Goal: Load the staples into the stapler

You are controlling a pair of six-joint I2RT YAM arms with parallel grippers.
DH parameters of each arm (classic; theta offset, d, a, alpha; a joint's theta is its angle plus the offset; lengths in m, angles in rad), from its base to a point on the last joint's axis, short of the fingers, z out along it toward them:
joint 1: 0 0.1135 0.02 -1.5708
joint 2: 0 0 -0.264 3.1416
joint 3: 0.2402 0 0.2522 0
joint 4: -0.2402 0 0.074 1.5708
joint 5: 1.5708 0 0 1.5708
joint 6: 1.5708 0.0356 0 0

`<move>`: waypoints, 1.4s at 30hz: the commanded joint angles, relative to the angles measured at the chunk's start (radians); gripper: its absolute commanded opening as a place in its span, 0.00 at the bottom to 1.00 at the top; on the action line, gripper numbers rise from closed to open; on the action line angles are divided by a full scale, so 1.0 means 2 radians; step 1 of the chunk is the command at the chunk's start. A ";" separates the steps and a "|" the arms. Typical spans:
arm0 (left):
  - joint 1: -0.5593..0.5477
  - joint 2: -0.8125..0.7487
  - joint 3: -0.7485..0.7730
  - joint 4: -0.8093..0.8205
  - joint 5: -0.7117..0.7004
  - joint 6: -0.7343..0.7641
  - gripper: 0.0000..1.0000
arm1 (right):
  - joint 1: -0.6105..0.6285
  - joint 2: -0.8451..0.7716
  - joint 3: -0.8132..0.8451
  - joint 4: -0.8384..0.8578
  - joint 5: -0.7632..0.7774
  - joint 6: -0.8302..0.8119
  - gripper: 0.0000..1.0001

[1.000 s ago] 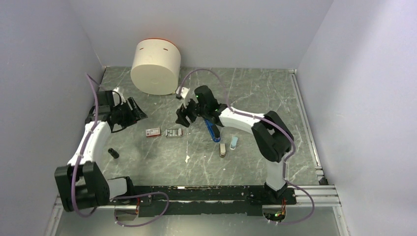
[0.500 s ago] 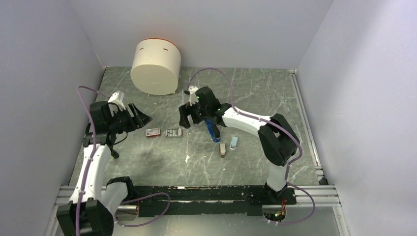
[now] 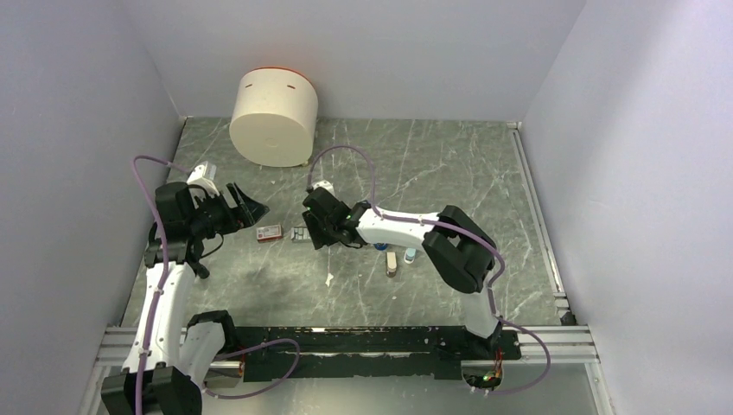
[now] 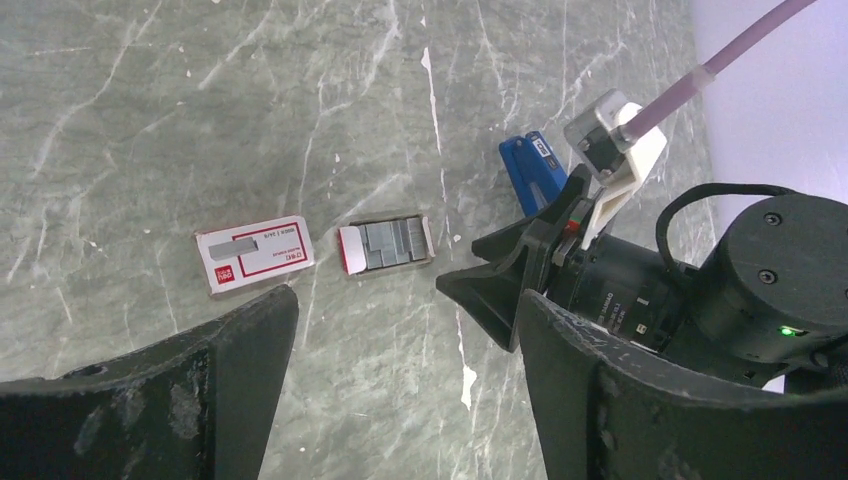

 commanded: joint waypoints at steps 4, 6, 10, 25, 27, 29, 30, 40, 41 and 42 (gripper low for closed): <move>-0.003 0.019 0.000 0.006 -0.003 0.000 0.73 | 0.002 0.029 0.039 -0.001 0.018 0.016 0.54; -0.004 0.023 0.000 0.006 -0.003 0.000 0.70 | 0.005 0.041 0.046 -0.003 0.023 0.009 0.55; -0.004 0.031 0.003 0.001 -0.010 0.001 0.68 | 0.011 0.053 0.058 -0.011 0.029 -0.005 0.56; -0.004 0.044 0.005 -0.005 -0.028 -0.003 0.71 | 0.025 0.100 0.099 -0.029 0.074 0.027 0.59; -0.004 0.044 0.005 -0.005 -0.030 -0.003 0.71 | 0.026 0.107 0.098 -0.022 0.089 0.053 0.59; -0.004 0.042 0.005 -0.006 -0.032 -0.003 0.71 | 0.025 0.113 0.097 -0.020 0.107 0.080 0.59; -0.004 0.042 0.005 -0.006 -0.033 -0.003 0.71 | 0.025 0.114 0.096 -0.019 0.116 0.092 0.59; -0.004 0.039 0.004 -0.005 -0.035 -0.005 0.73 | 0.025 0.089 0.107 0.005 0.120 0.072 0.57; -0.004 0.038 0.004 -0.005 -0.034 -0.005 0.73 | 0.025 0.076 0.100 0.009 0.109 0.064 0.57; -0.004 0.037 0.004 -0.004 -0.034 -0.005 0.73 | 0.026 0.061 0.095 0.011 0.098 0.057 0.58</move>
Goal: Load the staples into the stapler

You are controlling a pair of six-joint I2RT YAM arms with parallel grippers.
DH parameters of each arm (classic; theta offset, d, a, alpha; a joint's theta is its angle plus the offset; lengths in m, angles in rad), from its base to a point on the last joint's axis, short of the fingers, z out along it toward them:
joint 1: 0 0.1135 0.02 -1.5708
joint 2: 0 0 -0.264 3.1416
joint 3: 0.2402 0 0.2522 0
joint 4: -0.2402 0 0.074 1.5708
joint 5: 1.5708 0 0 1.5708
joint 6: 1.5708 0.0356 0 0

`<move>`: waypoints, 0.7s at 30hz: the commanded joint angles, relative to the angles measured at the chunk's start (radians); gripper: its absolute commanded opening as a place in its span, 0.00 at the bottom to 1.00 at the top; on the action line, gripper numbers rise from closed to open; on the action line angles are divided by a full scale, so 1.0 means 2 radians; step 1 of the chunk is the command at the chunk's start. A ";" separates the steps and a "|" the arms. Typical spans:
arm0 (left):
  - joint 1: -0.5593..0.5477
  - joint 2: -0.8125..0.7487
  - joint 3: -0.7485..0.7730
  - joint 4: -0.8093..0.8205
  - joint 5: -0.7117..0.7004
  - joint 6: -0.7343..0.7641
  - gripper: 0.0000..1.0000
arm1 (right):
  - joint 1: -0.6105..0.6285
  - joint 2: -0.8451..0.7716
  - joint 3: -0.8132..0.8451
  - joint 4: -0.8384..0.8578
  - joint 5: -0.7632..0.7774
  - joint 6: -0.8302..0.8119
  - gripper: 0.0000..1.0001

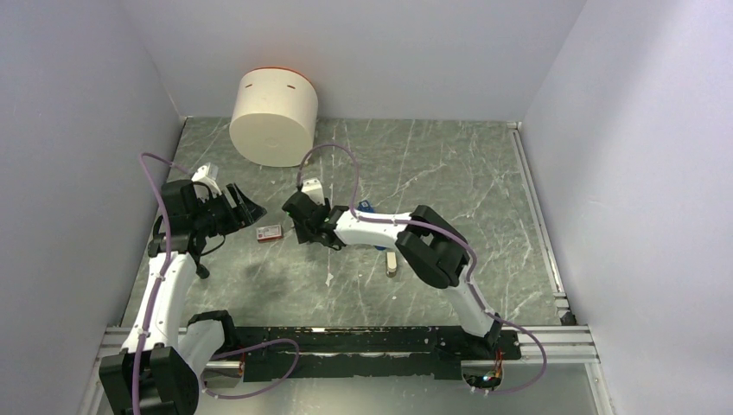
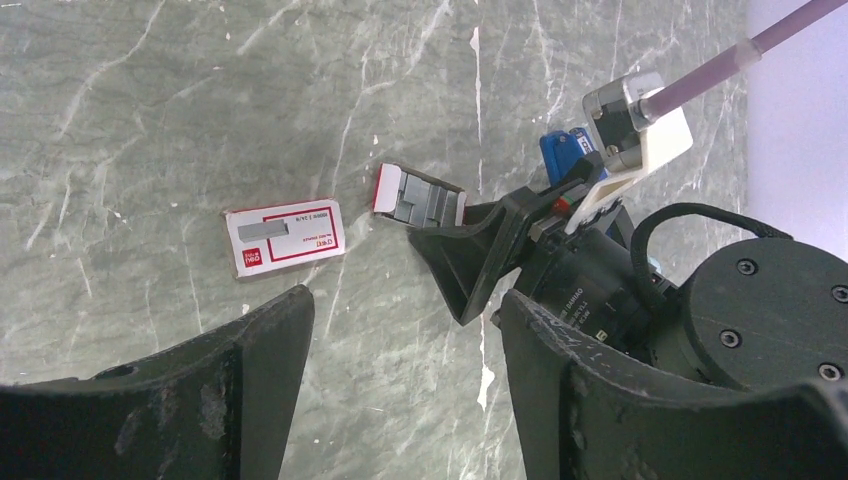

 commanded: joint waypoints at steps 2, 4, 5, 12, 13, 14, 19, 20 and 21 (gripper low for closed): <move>-0.002 -0.010 0.004 0.000 -0.004 -0.002 0.74 | 0.000 -0.066 -0.013 0.005 -0.036 -0.028 0.60; -0.002 -0.012 0.004 0.000 -0.003 -0.001 0.74 | 0.000 -0.101 -0.030 -0.006 -0.040 -0.035 0.62; -0.002 -0.012 0.005 0.000 -0.003 0.000 0.74 | 0.000 -0.121 -0.040 -0.010 -0.037 -0.039 0.66; -0.001 -0.040 0.004 0.004 -0.003 0.006 0.84 | -0.008 -0.314 -0.194 0.033 -0.050 -0.070 1.00; -0.001 -0.045 0.003 0.005 -0.005 0.007 0.86 | -0.010 -0.336 -0.207 0.024 -0.054 -0.069 1.00; -0.001 -0.051 0.003 0.006 -0.003 0.007 0.88 | -0.013 -0.355 -0.216 0.009 -0.061 -0.069 1.00; -0.002 -0.075 -0.006 0.025 0.041 0.020 0.97 | -0.014 -0.437 -0.245 -0.100 -0.011 -0.031 0.99; -0.002 -0.080 -0.008 0.029 0.043 0.021 0.97 | -0.014 -0.455 -0.257 -0.118 0.004 -0.016 0.97; -0.002 -0.086 -0.009 0.031 0.043 0.019 0.97 | -0.014 -0.471 -0.268 -0.138 0.019 -0.003 0.96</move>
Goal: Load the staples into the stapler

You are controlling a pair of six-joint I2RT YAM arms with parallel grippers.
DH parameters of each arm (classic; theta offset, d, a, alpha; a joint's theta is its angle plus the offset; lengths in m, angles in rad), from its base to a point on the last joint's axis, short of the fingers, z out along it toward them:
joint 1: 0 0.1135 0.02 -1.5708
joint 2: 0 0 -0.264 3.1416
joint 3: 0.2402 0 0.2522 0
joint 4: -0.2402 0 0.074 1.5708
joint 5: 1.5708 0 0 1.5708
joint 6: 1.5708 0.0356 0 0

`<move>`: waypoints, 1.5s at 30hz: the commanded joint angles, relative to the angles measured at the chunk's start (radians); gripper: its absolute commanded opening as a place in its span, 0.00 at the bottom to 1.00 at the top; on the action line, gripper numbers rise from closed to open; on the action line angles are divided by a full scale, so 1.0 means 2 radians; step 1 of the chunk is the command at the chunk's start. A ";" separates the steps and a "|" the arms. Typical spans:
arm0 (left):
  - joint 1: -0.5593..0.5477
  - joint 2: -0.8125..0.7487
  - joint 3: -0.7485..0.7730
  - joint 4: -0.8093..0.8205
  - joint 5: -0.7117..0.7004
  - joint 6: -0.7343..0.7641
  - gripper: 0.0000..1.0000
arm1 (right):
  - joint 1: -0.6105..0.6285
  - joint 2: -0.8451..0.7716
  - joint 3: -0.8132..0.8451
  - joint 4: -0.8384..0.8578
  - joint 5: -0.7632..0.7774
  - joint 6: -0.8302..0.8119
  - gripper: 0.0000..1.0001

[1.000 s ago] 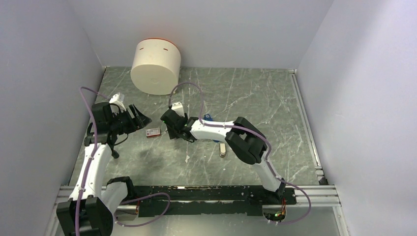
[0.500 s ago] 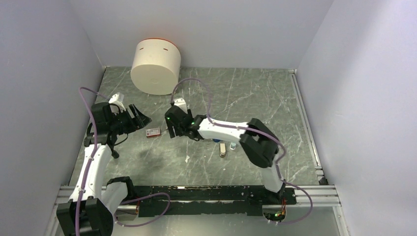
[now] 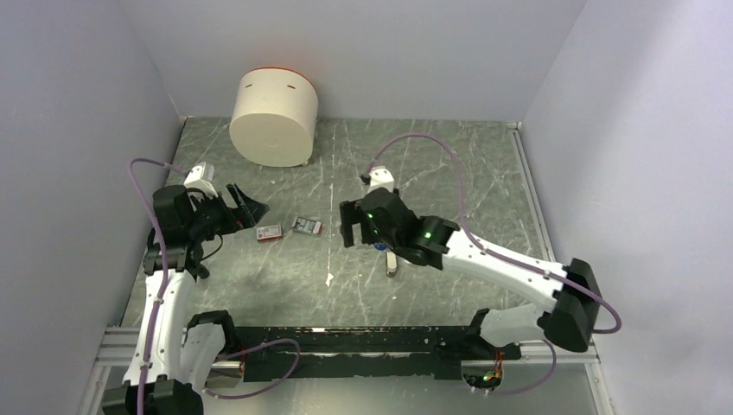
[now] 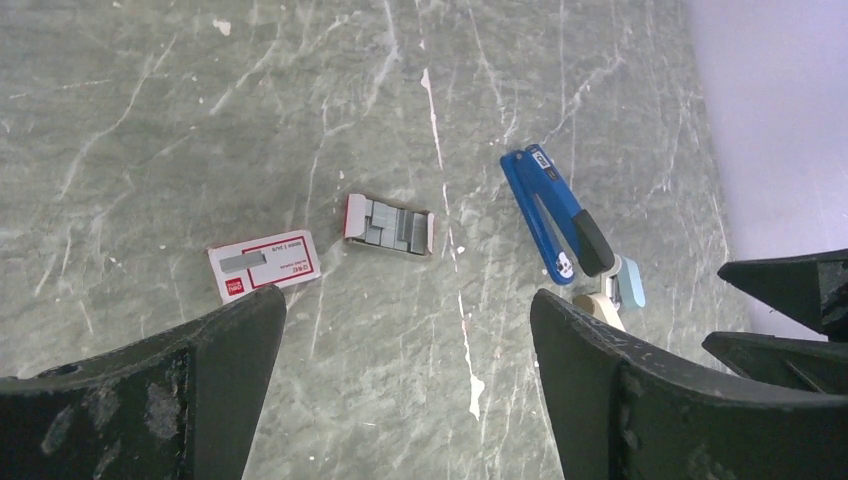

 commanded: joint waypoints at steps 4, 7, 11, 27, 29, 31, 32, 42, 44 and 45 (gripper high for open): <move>-0.002 -0.034 -0.010 0.030 0.039 0.012 0.95 | -0.003 -0.120 -0.077 -0.164 0.089 0.087 0.86; -0.002 -0.039 -0.012 0.033 0.046 0.010 0.93 | -0.004 -0.141 -0.100 -0.188 0.085 0.110 0.81; -0.002 -0.043 -0.016 0.039 0.051 0.003 0.93 | -0.003 -0.131 -0.120 -0.205 0.072 0.133 0.82; -0.003 -0.032 -0.015 0.032 0.032 -0.006 0.97 | -0.018 -0.042 -0.158 -0.068 0.039 0.122 0.62; -0.003 -0.031 -0.015 0.032 0.028 -0.006 0.97 | -0.035 -0.026 -0.147 -0.049 0.022 0.105 0.66; -0.003 -0.031 -0.015 0.031 0.025 -0.007 0.97 | -0.085 -0.007 -0.129 -0.039 -0.023 0.084 0.69; -0.003 -0.030 -0.015 0.031 0.024 -0.006 0.97 | -0.098 0.002 -0.123 -0.031 -0.039 0.073 0.69; -0.005 -0.011 -0.012 0.025 0.017 -0.019 0.97 | -0.105 0.093 -0.070 0.015 -0.079 -0.021 0.60; -0.005 -0.005 -0.013 0.027 0.022 -0.022 0.97 | -0.105 0.107 -0.065 0.017 -0.064 -0.026 0.57; -0.005 -0.003 -0.013 0.027 0.024 -0.022 0.97 | -0.105 0.113 -0.063 0.017 -0.057 -0.028 0.55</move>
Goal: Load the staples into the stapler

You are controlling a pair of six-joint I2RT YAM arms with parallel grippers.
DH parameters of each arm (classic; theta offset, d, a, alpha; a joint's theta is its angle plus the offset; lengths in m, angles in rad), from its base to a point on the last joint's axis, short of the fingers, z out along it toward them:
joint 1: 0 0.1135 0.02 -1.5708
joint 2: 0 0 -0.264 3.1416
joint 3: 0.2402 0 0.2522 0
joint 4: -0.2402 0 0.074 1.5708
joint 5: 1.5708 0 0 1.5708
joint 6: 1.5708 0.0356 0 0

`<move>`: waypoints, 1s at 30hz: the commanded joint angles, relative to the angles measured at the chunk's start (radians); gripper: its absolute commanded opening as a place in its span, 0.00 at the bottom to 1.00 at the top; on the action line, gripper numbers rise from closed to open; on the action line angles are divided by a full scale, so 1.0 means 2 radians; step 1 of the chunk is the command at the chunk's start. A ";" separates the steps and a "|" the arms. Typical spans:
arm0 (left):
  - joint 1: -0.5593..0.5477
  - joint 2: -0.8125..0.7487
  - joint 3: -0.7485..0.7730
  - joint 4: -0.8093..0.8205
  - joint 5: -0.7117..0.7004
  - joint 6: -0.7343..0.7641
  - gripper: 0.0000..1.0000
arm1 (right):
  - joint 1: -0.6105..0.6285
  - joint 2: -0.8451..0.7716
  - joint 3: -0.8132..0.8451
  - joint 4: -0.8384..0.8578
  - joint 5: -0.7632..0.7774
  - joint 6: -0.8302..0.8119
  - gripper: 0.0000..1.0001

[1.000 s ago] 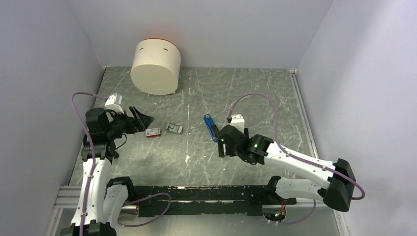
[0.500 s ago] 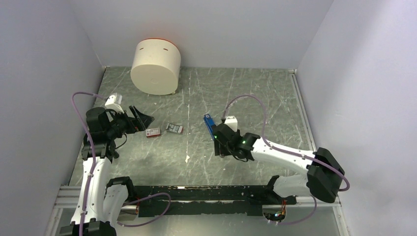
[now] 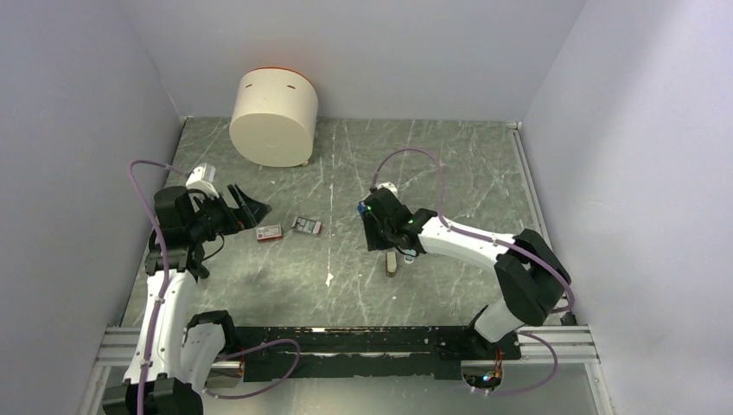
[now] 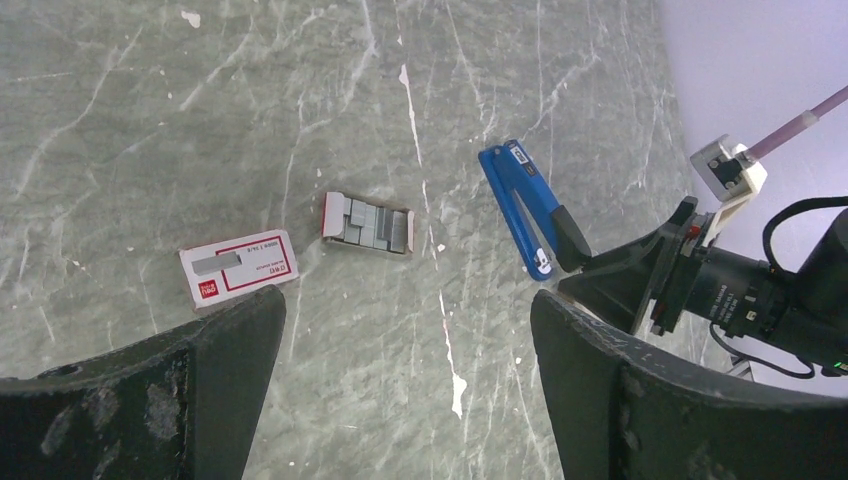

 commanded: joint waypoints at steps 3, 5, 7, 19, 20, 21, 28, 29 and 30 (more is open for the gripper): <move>-0.002 0.014 0.001 0.007 0.006 -0.007 0.95 | -0.001 0.030 0.017 0.023 0.027 -0.035 0.50; -0.002 0.021 0.001 0.008 0.012 -0.008 0.93 | -0.001 0.032 0.016 0.033 0.029 -0.041 0.48; -0.002 0.027 0.002 0.006 0.017 -0.008 0.92 | -0.001 0.034 0.019 0.036 0.033 -0.047 0.49; -0.020 0.036 0.005 0.002 0.011 -0.008 0.94 | -0.002 0.052 0.025 0.060 0.039 -0.058 0.35; -0.026 0.036 0.004 0.003 0.006 -0.011 0.93 | -0.003 0.049 0.022 0.064 0.036 -0.055 0.31; -0.032 0.036 0.003 0.003 0.001 -0.013 0.92 | -0.003 0.045 0.019 0.067 0.032 -0.050 0.27; -0.134 0.035 -0.054 0.108 -0.023 -0.120 0.97 | -0.005 -0.002 -0.014 0.103 -0.023 0.026 0.20; -0.160 0.032 -0.070 0.135 -0.040 -0.143 0.97 | -0.005 -0.011 -0.022 0.111 -0.032 0.042 0.20; -0.183 0.033 -0.084 0.162 -0.056 -0.163 0.97 | -0.007 -0.018 -0.031 0.121 -0.042 0.058 0.20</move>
